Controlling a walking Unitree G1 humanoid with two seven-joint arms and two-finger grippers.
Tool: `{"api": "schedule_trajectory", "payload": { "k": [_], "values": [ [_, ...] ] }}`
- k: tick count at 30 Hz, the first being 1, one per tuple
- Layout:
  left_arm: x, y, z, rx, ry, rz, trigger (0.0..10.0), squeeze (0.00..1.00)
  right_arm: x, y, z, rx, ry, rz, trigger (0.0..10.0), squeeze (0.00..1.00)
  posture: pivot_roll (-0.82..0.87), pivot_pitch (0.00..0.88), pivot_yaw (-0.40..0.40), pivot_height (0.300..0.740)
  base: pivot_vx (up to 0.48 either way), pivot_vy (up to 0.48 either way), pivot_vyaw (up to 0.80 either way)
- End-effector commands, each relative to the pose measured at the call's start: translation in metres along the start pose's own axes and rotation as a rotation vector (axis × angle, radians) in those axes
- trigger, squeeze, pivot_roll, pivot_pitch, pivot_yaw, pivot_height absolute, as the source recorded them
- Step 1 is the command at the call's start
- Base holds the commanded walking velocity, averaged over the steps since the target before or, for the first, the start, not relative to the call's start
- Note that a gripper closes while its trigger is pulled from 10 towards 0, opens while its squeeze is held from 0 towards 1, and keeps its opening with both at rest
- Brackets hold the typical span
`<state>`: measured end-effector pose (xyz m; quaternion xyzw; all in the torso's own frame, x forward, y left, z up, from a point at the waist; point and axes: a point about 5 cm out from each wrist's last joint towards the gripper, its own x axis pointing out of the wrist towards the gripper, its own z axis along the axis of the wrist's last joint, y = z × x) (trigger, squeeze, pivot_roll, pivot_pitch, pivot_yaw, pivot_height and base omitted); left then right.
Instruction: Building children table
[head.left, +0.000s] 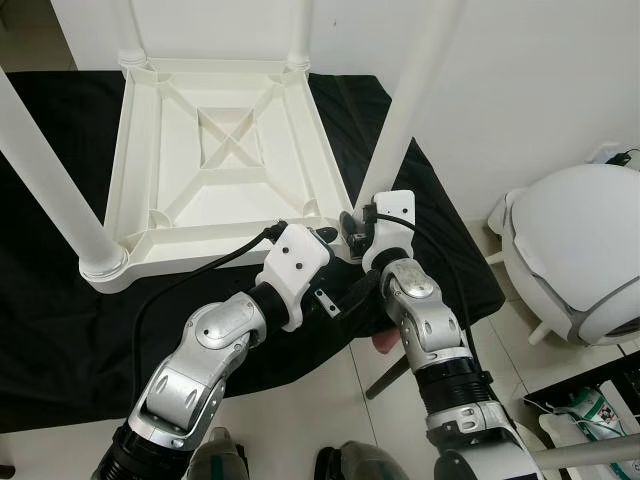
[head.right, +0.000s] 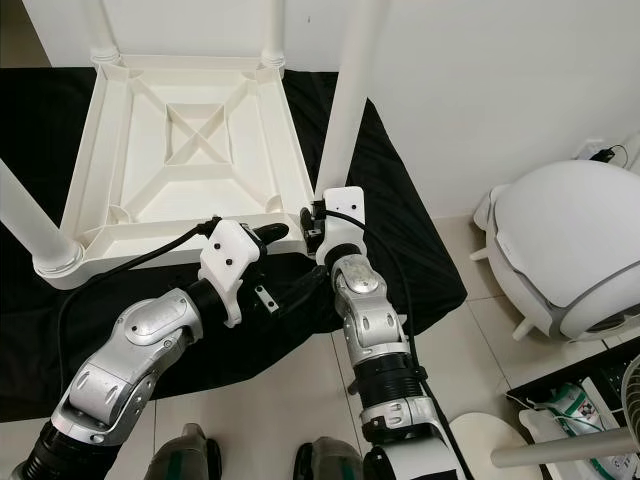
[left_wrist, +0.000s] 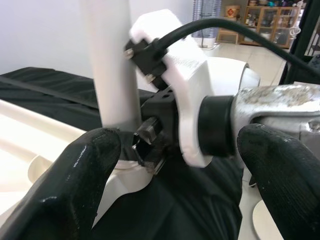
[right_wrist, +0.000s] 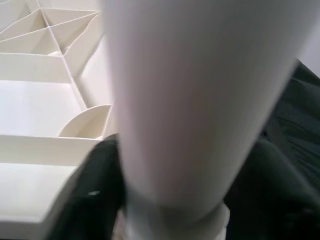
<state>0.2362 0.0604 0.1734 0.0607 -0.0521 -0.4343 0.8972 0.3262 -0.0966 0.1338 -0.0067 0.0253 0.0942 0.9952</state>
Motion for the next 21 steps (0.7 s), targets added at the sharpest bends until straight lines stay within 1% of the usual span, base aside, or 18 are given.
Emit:
{"api": "schedule_trajectory", "payload": {
  "k": [1, 4, 5, 6, 7, 8, 9, 10, 11, 13, 14, 16, 19, 21],
  "values": [
    [0.000, -0.002, -0.001, -0.002, 0.004, 0.003, 10.0, 0.00, -0.004, -0.008, 0.002, 0.035, -0.018, -0.001, 10.0, 1.00, 0.03, 0.019, -0.098, 0.740, 0.000, 0.000, 0.00],
    [0.000, -0.002, -0.001, -0.002, 0.005, 0.003, 10.0, 0.00, -0.005, -0.010, 0.004, 0.045, -0.028, 0.013, 10.0, 1.00, 0.03, 0.019, -0.098, 0.740, 0.000, 0.000, 0.00],
    [0.000, -0.001, -0.001, -0.002, 0.005, 0.003, 10.0, 0.00, -0.007, -0.015, 0.008, 0.049, -0.051, 0.040, 10.0, 1.00, 0.03, 0.021, -0.096, 0.740, 0.000, 0.000, 0.00],
    [0.000, -0.001, -0.001, -0.002, 0.005, 0.003, 10.0, 0.00, -0.007, -0.015, 0.008, 0.049, -0.051, 0.040, 10.0, 1.00, 0.03, 0.021, -0.096, 0.740, 0.000, 0.000, 0.00],
    [0.000, -0.002, -0.001, -0.003, 0.005, 0.003, 10.0, 0.00, -0.008, -0.018, 0.010, 0.049, -0.054, 0.073, 10.0, 1.00, 0.03, 0.021, -0.095, 0.740, 0.000, 0.000, 0.00],
    [0.000, -0.002, -0.001, -0.003, 0.005, 0.003, 10.0, 0.00, -0.008, -0.018, 0.010, 0.049, -0.054, 0.073, 10.0, 1.00, 0.03, 0.021, -0.095, 0.740, 0.000, 0.000, 0.00],
    [0.000, -0.002, -0.001, -0.003, 0.004, 0.002, 10.0, 0.00, -0.010, -0.019, 0.011, 0.051, -0.055, 0.100, 10.0, 1.00, 0.02, 0.023, -0.092, 0.740, 0.000, 0.000, 0.00],
    [0.000, -0.002, -0.001, -0.004, 0.005, 0.000, 10.0, 0.00, -0.014, -0.023, 0.013, 0.063, -0.054, 0.155, 10.0, 0.00, 0.02, 0.024, -0.090, 0.740, 0.000, 0.000, 0.00],
    [0.000, -0.002, -0.001, -0.005, 0.005, -0.002, 10.0, 0.00, -0.017, -0.026, 0.016, 0.060, -0.057, 0.200, 10.0, 0.00, 0.02, 0.025, -0.087, 0.740, 0.000, 0.000, 0.00],
    [0.000, -0.002, -0.001, -0.005, 0.005, -0.002, 10.0, 0.00, -0.017, -0.026, 0.016, 0.060, -0.057, 0.200, 10.0, 0.00, 0.02, 0.025, -0.087, 0.740, 0.000, 0.000, 0.00],
    [0.000, -0.002, -0.001, -0.006, 0.005, -0.004, 10.0, 0.00, -0.021, -0.031, 0.018, 0.020, -0.066, 0.244, 10.0, 0.00, 0.02, 0.024, -0.086, 0.740, 0.000, 0.000, 0.00],
    [-0.001, -0.002, -0.001, -0.005, 0.006, -0.005, 10.0, 0.00, -0.026, -0.039, 0.021, -0.030, -0.063, 0.307, 10.0, 0.00, 0.02, 0.025, -0.086, 0.740, 0.000, 0.000, 0.00],
    [0.000, -0.001, -0.001, -0.005, 0.006, -0.006, 10.0, 0.00, -0.025, -0.044, 0.021, -0.054, -0.055, 0.340, 10.0, 0.00, 0.02, 0.025, -0.086, 0.740, 0.000, 0.000, 0.00],
    [0.001, -0.002, -0.001, -0.004, 0.004, -0.008, 10.0, 0.00, -0.022, -0.047, 0.018, -0.073, -0.039, 0.365, 10.0, 0.00, 0.02, 0.022, -0.083, 0.740, 0.000, 0.000, 0.00]
  ]
}}
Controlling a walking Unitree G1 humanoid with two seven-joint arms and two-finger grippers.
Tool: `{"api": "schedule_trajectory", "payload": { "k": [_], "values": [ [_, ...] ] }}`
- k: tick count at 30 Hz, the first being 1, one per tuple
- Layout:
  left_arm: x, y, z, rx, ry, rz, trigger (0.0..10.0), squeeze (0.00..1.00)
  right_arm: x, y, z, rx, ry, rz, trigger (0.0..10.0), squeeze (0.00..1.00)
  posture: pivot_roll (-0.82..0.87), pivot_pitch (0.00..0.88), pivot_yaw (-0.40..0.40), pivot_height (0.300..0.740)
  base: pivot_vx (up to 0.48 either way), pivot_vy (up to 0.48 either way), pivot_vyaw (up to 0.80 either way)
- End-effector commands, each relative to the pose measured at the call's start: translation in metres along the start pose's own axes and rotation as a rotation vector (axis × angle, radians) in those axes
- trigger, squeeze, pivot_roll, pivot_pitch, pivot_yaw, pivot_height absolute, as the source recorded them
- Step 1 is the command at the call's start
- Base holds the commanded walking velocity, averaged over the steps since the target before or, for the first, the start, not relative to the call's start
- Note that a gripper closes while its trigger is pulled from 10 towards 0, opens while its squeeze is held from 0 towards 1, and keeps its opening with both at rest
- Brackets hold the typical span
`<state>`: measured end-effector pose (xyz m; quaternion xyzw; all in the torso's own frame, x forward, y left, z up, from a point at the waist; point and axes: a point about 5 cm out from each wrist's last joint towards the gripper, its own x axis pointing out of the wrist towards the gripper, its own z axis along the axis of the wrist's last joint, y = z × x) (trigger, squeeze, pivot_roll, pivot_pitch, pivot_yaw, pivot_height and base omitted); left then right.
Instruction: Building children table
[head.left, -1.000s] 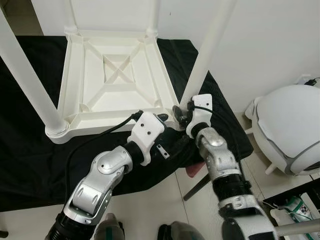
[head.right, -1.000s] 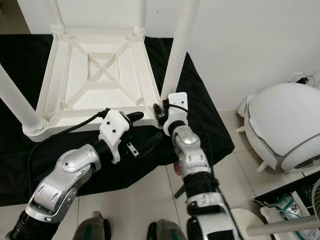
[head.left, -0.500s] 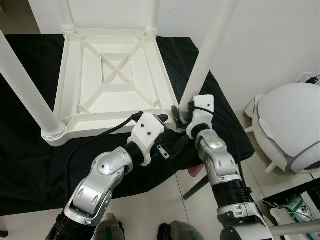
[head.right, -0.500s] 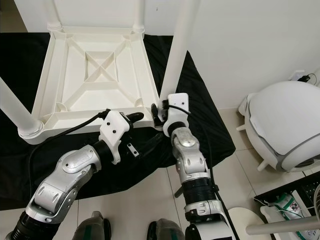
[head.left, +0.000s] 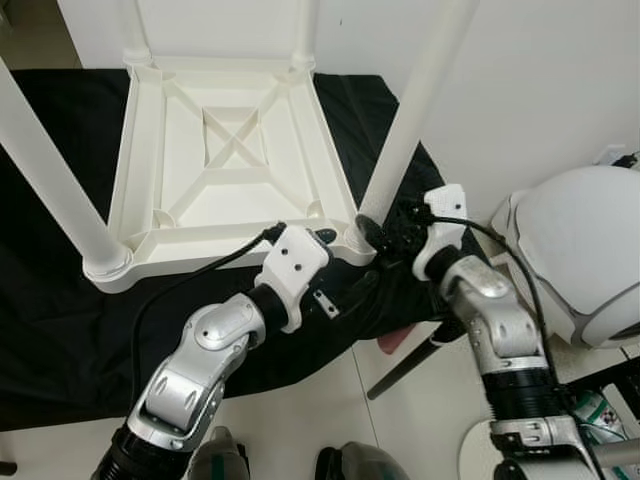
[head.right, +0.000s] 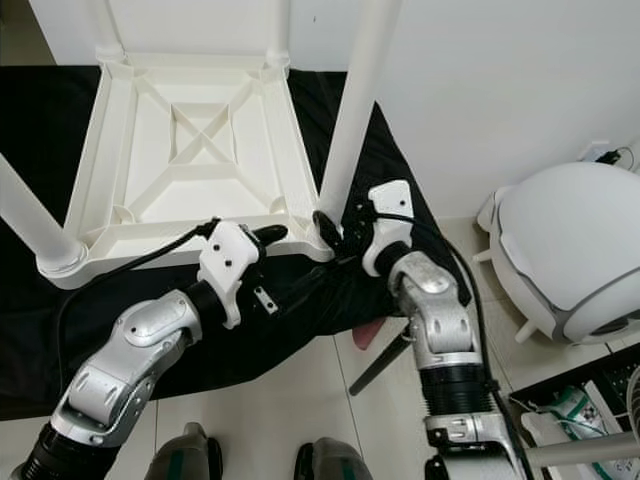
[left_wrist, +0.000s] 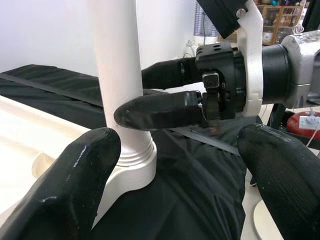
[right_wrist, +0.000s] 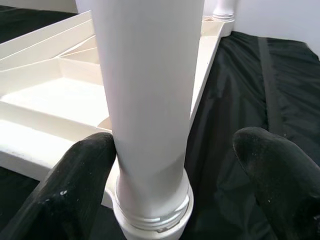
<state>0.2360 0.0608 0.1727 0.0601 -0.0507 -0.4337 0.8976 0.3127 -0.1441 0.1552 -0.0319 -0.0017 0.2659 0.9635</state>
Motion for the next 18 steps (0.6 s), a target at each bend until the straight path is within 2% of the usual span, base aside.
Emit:
{"api": "schedule_trajectory", "payload": {
  "k": [1, 8, 11, 13, 18],
  "values": [
    [0.001, -0.002, 0.000, -0.002, 0.002, -0.009, 10.0, 0.00, 0.000, -0.003, -0.002, -0.006, 0.012, 0.017, 10.0, 0.00, 0.02, 0.022, -0.083, 0.740, 0.000, 0.000, 0.00],
    [0.000, 0.001, 0.000, 0.006, 0.006, -0.010, 10.0, 0.00, 0.015, -0.013, -0.007, -0.049, 0.042, 0.072, 10.0, 0.00, 0.02, 0.017, -0.076, 0.740, 0.000, 0.000, 0.00],
    [0.000, 0.000, 0.000, 0.007, 0.006, -0.010, 10.0, 0.00, 0.025, -0.012, -0.008, -0.056, 0.051, 0.108, 10.0, 0.00, 0.03, 0.014, -0.076, 0.740, 0.000, 0.000, 0.00],
    [0.000, 0.000, 0.000, 0.007, 0.006, -0.010, 10.0, 0.00, 0.025, -0.012, -0.008, -0.056, 0.051, 0.108, 10.0, 0.00, 0.03, 0.014, -0.076, 0.740, 0.000, 0.000, 0.00],
    [0.001, 0.000, 0.001, 0.007, 0.003, -0.009, 10.0, 0.00, 0.047, -0.004, -0.013, -0.069, 0.082, 0.184, 10.0, 0.00, 0.03, 0.013, -0.079, 0.740, 0.000, 0.000, 0.00]
  ]
}}
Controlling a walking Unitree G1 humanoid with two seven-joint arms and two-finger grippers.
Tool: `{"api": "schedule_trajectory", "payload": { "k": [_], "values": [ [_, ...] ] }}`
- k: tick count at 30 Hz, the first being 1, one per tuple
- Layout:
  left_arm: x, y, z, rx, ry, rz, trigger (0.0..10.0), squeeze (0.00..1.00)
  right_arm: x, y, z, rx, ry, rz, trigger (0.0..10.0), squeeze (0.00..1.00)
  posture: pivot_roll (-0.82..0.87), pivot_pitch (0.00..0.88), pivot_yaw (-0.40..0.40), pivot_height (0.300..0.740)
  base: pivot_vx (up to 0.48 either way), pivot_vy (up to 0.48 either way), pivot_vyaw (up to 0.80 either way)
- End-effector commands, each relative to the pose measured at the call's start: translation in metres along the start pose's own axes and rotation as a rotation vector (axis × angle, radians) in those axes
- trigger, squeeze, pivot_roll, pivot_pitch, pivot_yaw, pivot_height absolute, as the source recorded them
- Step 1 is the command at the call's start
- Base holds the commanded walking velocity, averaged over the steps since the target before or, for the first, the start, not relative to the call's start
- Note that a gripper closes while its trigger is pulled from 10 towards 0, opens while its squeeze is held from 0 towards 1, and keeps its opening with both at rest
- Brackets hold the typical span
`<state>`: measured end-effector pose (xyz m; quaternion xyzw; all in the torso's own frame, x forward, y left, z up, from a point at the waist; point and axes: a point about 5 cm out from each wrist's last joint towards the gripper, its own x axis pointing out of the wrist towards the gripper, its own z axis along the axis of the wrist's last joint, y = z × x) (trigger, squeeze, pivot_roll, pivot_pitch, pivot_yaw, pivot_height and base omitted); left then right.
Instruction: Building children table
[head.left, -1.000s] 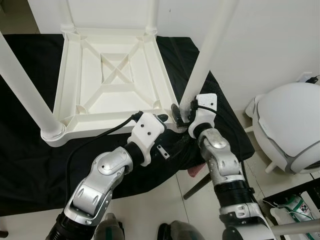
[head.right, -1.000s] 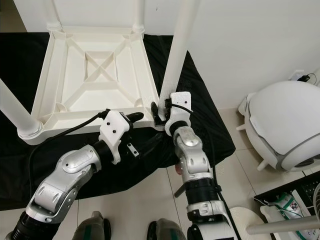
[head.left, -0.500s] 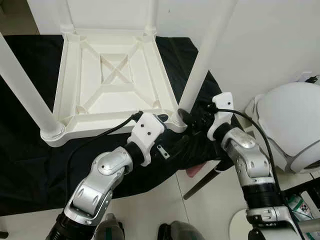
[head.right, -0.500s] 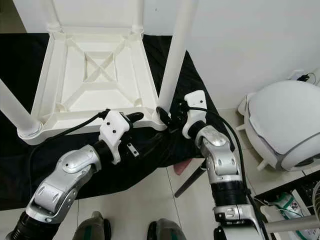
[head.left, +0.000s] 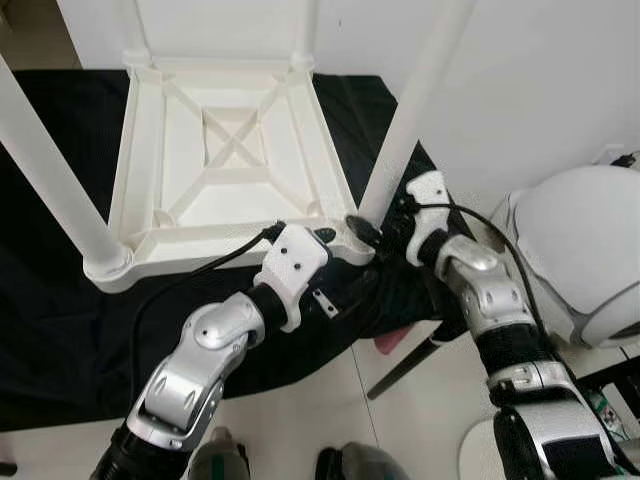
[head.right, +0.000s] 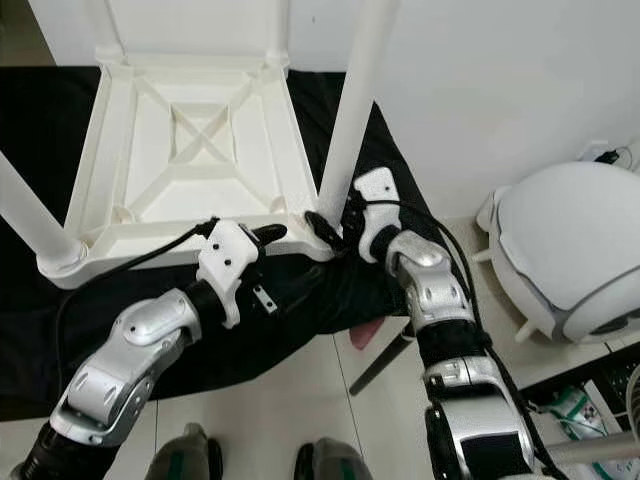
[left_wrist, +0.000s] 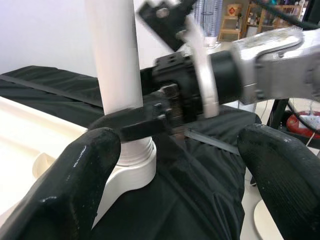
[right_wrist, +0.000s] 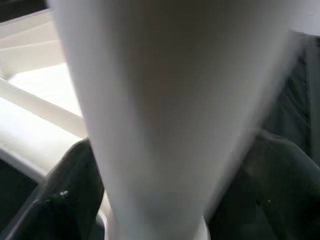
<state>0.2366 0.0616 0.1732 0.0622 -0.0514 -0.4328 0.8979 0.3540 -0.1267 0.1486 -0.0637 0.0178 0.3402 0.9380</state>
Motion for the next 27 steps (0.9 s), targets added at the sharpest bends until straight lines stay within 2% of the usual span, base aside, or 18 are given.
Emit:
{"api": "schedule_trajectory", "payload": {
  "k": [1, 8, 9, 10, 11, 22, 23, 26, 27],
  "values": [
    [0.002, -0.001, 0.000, 0.003, 0.002, -0.011, 10.0, 0.00, 0.003, 0.002, -0.006, -0.015, 0.033, 0.026, 10.0, 0.00, 0.03, 0.013, -0.079, 0.740, 0.000, 0.000, 0.00],
    [0.002, 0.000, 0.001, 0.004, -0.002, -0.002, 10.0, 0.00, 0.014, 0.002, -0.010, -0.041, 0.060, 0.071, 10.0, 0.00, 0.04, 0.013, -0.086, 0.740, 0.000, 0.000, 0.00],
    [0.002, 0.000, 0.001, 0.004, -0.002, 0.000, 10.0, 0.00, 0.014, 0.002, -0.011, -0.036, 0.063, 0.080, 4.6, 0.00, 0.04, 0.013, -0.089, 0.740, 0.000, 0.000, 0.00],
    [0.002, 0.000, 0.001, 0.004, -0.002, 0.000, 10.0, 0.00, 0.014, 0.002, -0.011, -0.036, 0.063, 0.080, 4.6, 0.00, 0.04, 0.013, -0.089, 0.740, 0.000, 0.000, 0.00],
    [0.001, -0.001, 0.001, 0.003, -0.002, 0.003, 10.0, 0.00, 0.012, 0.002, -0.014, -0.035, 0.069, 0.096, 0.0, 0.00, 0.04, 0.016, -0.092, 0.740, 0.000, 0.000, 0.00],
    [0.001, -0.002, 0.000, 0.000, 0.000, 0.007, 10.0, 0.00, 0.001, -0.001, -0.022, -0.048, 0.071, 0.131, 0.0, 0.00, 0.04, 0.013, -0.094, 0.740, 0.000, 0.000, 0.00],
    [0.002, -0.002, -0.001, 0.002, 0.000, 0.002, 10.0, 0.00, -0.005, -0.006, -0.023, -0.062, 0.064, 0.135, 0.0, 0.00, 0.03, 0.006, -0.093, 0.740, 0.000, 0.000, 0.00],
    [0.002, -0.002, -0.001, 0.003, 0.001, 0.000, 10.0, 0.00, -0.008, -0.009, -0.023, -0.073, 0.061, 0.129, 0.0, 0.00, 0.03, 0.006, -0.093, 0.740, 0.000, 0.000, 0.00],
    [0.002, -0.002, -0.001, 0.004, 0.001, -0.003, 10.0, 0.00, -0.008, -0.010, -0.023, -0.065, 0.072, 0.105, 10.0, 0.00, 0.03, 0.003, -0.093, 0.740, 0.000, 0.000, 0.00]
  ]
}}
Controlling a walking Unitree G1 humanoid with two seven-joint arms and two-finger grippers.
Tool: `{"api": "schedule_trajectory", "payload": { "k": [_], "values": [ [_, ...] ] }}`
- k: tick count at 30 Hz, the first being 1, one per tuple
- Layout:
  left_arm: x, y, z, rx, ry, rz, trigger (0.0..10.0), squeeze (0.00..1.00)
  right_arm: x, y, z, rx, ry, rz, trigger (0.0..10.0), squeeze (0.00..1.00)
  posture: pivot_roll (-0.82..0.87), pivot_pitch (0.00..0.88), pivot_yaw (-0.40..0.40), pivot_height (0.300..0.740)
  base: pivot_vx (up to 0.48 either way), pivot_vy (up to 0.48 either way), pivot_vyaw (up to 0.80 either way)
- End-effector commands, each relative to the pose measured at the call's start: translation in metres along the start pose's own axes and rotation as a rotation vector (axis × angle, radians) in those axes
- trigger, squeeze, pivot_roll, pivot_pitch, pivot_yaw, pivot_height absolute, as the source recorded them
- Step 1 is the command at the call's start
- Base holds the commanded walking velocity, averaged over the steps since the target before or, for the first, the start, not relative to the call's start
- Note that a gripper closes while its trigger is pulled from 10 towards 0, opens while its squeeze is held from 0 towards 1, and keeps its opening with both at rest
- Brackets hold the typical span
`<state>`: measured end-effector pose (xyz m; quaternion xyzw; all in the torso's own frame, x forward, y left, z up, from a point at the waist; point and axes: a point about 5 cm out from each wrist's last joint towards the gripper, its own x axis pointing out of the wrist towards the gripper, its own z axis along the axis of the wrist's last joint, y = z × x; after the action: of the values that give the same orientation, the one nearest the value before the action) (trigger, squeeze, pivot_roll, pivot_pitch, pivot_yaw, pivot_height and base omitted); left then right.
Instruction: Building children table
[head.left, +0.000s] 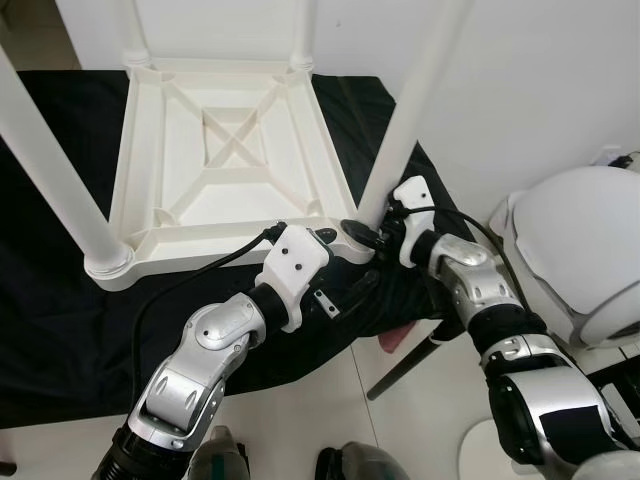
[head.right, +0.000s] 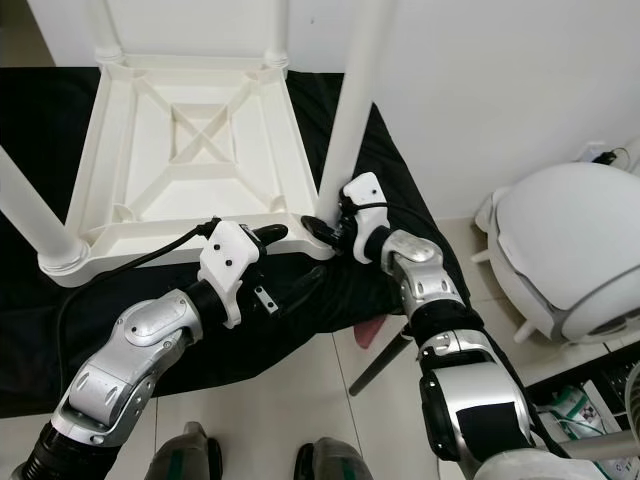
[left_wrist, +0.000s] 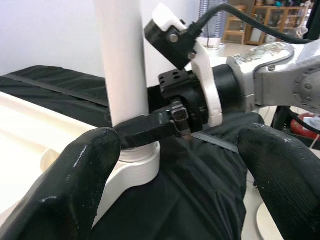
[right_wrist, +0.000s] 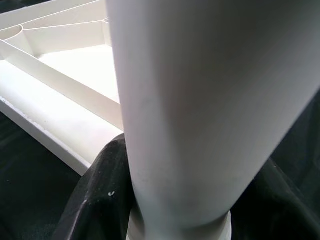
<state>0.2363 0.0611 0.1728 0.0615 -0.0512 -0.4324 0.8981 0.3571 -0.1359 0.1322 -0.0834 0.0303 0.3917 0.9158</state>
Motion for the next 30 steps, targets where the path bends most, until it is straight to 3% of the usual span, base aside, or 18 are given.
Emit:
{"api": "schedule_trajectory", "payload": {
  "k": [1, 9, 12, 18, 20, 22, 30],
  "values": [
    [0.002, -0.001, -0.001, 0.005, 0.001, -0.004, 10.0, 0.00, -0.006, -0.002, -0.006, -0.030, 0.042, -0.008, 10.0, 0.00, 0.03, 0.003, -0.093, 0.740, 0.000, 0.000, 0.00],
    [0.002, -0.003, -0.001, 0.003, 0.003, -0.011, 10.0, 0.00, 0.001, 0.013, 0.000, 0.029, 0.007, -0.092, 10.0, 0.00, 0.03, 0.000, -0.095, 0.740, 0.000, 0.000, 0.00],
    [0.001, -0.003, -0.002, -0.001, 0.005, -0.011, 10.0, 0.00, 0.017, 0.041, 0.004, 0.156, -0.038, -0.284, 10.0, 0.00, 0.03, 0.002, -0.094, 0.740, 0.000, 0.000, 0.00],
    [0.002, -0.003, -0.003, -0.002, 0.007, -0.009, 10.0, 0.00, 0.024, 0.051, 0.005, 0.216, -0.048, -0.422, 10.0, 0.00, 0.03, 0.001, -0.092, 0.740, 0.000, 0.000, 0.00],
    [0.002, -0.003, -0.003, -0.004, 0.007, -0.008, 10.0, 0.00, 0.028, 0.058, 0.003, 0.221, -0.034, -0.530, 10.0, 0.00, 0.03, 0.004, -0.091, 0.740, 0.000, 0.000, 0.00],
    [0.002, -0.003, -0.002, -0.005, 0.006, -0.006, 10.0, 0.00, 0.031, 0.066, 0.003, 0.246, -0.029, -0.542, 10.0, 0.00, 0.03, 0.004, -0.092, 0.740, 0.000, 0.000, 0.00],
    [0.001, -0.002, -0.002, -0.003, 0.007, -0.001, 10.0, 0.00, 0.023, 0.060, 0.003, 0.248, -0.006, -0.569, 10.0, 0.00, 0.03, 0.009, -0.094, 0.740, 0.000, 0.000, 0.00]
  ]
}}
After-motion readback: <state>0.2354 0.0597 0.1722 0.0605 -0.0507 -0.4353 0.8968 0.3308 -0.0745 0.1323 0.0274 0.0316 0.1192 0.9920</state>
